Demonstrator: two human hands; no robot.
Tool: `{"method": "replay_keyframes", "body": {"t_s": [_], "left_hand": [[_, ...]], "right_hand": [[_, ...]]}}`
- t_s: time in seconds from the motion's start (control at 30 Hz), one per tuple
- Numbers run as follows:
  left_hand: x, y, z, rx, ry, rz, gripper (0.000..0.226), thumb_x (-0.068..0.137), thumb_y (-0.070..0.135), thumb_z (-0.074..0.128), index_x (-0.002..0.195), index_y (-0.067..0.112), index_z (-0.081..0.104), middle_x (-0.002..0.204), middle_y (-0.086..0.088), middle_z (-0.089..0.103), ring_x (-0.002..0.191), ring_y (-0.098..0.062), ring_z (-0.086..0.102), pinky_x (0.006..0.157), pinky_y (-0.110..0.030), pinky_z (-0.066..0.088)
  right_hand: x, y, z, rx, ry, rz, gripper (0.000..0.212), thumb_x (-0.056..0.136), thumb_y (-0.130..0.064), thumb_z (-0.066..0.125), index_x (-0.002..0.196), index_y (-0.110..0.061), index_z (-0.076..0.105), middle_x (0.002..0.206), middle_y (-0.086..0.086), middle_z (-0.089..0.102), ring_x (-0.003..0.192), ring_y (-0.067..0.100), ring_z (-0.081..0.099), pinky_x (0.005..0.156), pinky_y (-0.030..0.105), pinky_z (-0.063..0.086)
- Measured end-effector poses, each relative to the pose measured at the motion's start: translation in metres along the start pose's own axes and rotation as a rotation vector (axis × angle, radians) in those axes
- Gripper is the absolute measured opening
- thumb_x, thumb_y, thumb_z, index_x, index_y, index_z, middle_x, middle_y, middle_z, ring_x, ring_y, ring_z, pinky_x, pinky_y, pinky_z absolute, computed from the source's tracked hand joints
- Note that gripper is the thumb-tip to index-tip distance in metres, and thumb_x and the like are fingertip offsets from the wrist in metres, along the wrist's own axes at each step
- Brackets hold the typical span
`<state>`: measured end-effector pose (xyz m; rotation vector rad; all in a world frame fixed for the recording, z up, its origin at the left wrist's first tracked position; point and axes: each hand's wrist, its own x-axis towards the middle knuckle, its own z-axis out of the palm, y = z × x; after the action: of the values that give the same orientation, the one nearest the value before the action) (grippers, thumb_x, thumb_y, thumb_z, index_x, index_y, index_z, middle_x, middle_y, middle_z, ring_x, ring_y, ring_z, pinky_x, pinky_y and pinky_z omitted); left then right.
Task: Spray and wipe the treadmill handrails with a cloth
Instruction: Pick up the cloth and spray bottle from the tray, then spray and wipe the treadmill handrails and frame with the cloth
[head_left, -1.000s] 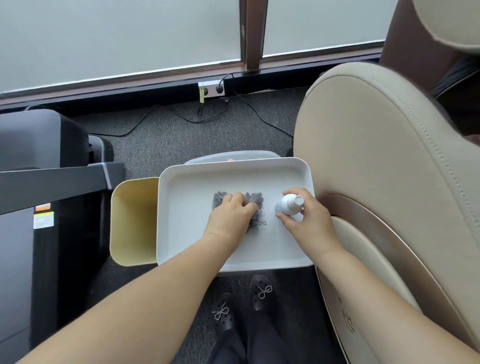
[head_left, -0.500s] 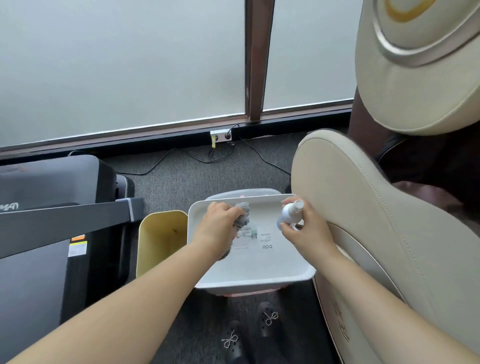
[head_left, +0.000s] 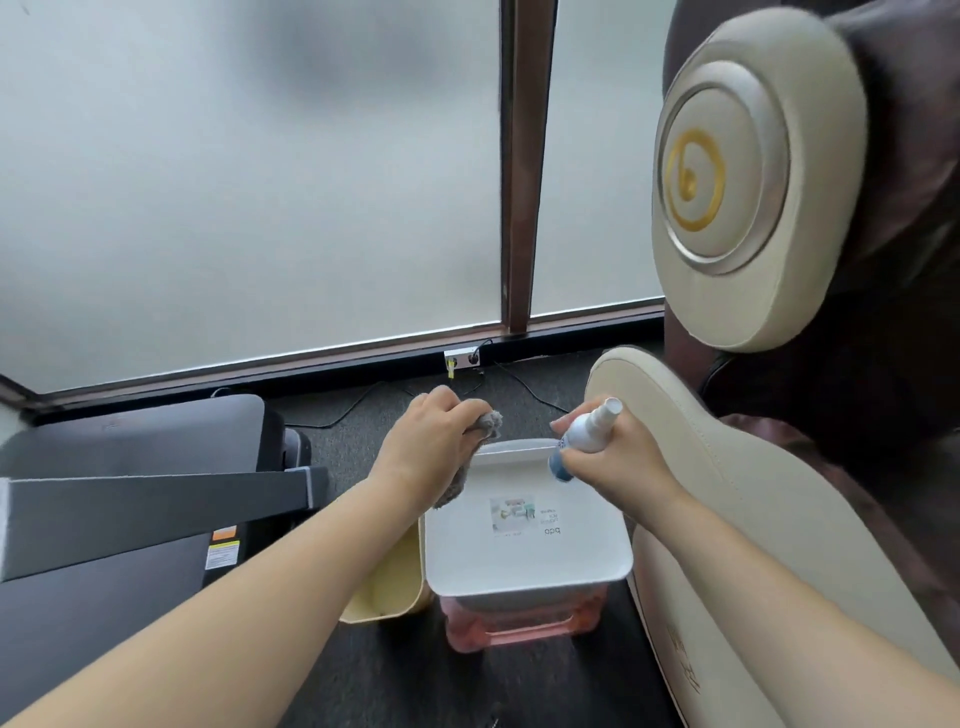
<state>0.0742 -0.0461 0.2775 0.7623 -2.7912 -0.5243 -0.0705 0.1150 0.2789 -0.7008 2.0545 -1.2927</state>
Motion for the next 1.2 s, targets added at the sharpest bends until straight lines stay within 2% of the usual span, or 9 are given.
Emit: {"method": "replay_keyframes", "body": {"t_s": [0.17, 0.3, 0.47, 0.6, 0.67, 0.8, 0.93, 1.07, 1.2], "left_hand": [[-0.023, 0.013, -0.030, 0.008, 0.040, -0.014, 0.021, 0.091, 0.038, 0.053, 0.111, 0.031, 0.058, 0.097, 0.001, 0.049, 0.072, -0.024, 0.055, 0.060, -0.034, 0.050], [-0.047, 0.023, -0.044, 0.061, 0.070, -0.013, 0.032, 0.089, 0.025, 0.059, 0.121, 0.031, 0.057, 0.118, -0.003, 0.051, 0.073, -0.030, 0.059, 0.058, -0.032, 0.049], [-0.085, 0.040, -0.058, 0.051, 0.141, -0.080, 0.031, 0.091, 0.017, 0.058, 0.118, 0.030, 0.064, 0.131, -0.007, 0.049, 0.086, -0.032, 0.064, 0.068, -0.030, 0.050], [-0.120, 0.049, -0.068, 0.041, 0.157, -0.134, 0.030, 0.093, 0.017, 0.053, 0.118, 0.029, 0.064, 0.133, -0.005, 0.047, 0.101, -0.028, 0.060, 0.082, -0.029, 0.049], [-0.140, 0.052, -0.074, 0.036, 0.167, -0.151, 0.029, 0.094, 0.019, 0.052, 0.118, 0.031, 0.063, 0.133, -0.003, 0.046, 0.102, -0.028, 0.059, 0.081, -0.035, 0.051], [-0.174, 0.052, -0.094, 0.058, 0.182, -0.135, 0.030, 0.094, 0.020, 0.052, 0.119, 0.032, 0.062, 0.133, -0.002, 0.047, 0.101, -0.026, 0.060, 0.079, -0.037, 0.053], [-0.206, 0.051, -0.120, 0.058, 0.237, -0.129, 0.029, 0.094, 0.019, 0.051, 0.118, 0.030, 0.063, 0.129, -0.001, 0.049, 0.098, -0.025, 0.061, 0.078, -0.034, 0.052], [-0.250, 0.048, -0.139, 0.054, 0.274, -0.101, 0.029, 0.093, 0.016, 0.053, 0.118, 0.029, 0.064, 0.126, -0.001, 0.050, 0.093, -0.025, 0.062, 0.079, -0.033, 0.052], [-0.307, 0.036, -0.152, 0.063, 0.288, -0.119, 0.028, 0.092, 0.016, 0.056, 0.116, 0.027, 0.066, 0.125, -0.003, 0.052, 0.095, -0.026, 0.062, 0.079, -0.032, 0.051]], "right_hand": [[-0.024, -0.021, -0.006, 0.009, -0.042, -0.047, 0.035, 0.071, -0.002, 0.059, 0.095, -0.028, 0.058, 0.095, -0.008, 0.072, 0.090, 0.021, 0.066, 0.073, 0.033, 0.054], [-0.044, -0.031, -0.009, 0.009, -0.086, -0.041, 0.028, 0.071, 0.006, 0.055, 0.086, -0.016, 0.060, 0.091, -0.002, 0.071, 0.093, 0.023, 0.066, 0.065, 0.027, 0.053], [-0.073, -0.039, -0.013, 0.038, -0.138, -0.079, 0.032, 0.070, 0.005, 0.055, 0.084, -0.023, 0.061, 0.084, -0.002, 0.070, 0.090, 0.019, 0.065, 0.078, 0.039, 0.053], [-0.098, -0.044, -0.009, 0.099, -0.184, -0.156, 0.023, 0.081, -0.022, 0.070, 0.096, -0.035, 0.059, 0.090, 0.004, 0.068, 0.085, 0.018, 0.063, 0.083, 0.035, 0.050], [-0.114, -0.050, -0.004, 0.151, -0.199, -0.182, 0.013, 0.091, -0.034, 0.066, 0.099, -0.029, 0.057, 0.087, 0.006, 0.064, 0.083, 0.017, 0.063, 0.082, 0.032, 0.050], [-0.150, -0.065, 0.004, 0.203, -0.216, -0.218, 0.017, 0.094, -0.027, 0.060, 0.091, -0.011, 0.057, 0.079, 0.008, 0.062, 0.075, 0.017, 0.062, 0.074, 0.025, 0.053], [-0.183, -0.079, 0.015, 0.196, -0.168, -0.237, 0.016, 0.092, -0.017, 0.066, 0.078, -0.011, 0.061, 0.080, 0.009, 0.070, 0.074, 0.019, 0.068, 0.080, 0.037, 0.056], [-0.224, -0.090, 0.033, 0.250, -0.181, -0.277, 0.011, 0.094, -0.005, 0.060, 0.088, -0.010, 0.068, 0.089, 0.011, 0.074, 0.071, 0.014, 0.071, 0.074, 0.029, 0.056], [-0.268, -0.094, 0.063, 0.230, -0.175, -0.299, 0.011, 0.093, -0.011, 0.063, 0.083, -0.015, 0.064, 0.067, 0.000, 0.071, 0.068, 0.015, 0.067, 0.077, 0.035, 0.055]]}}
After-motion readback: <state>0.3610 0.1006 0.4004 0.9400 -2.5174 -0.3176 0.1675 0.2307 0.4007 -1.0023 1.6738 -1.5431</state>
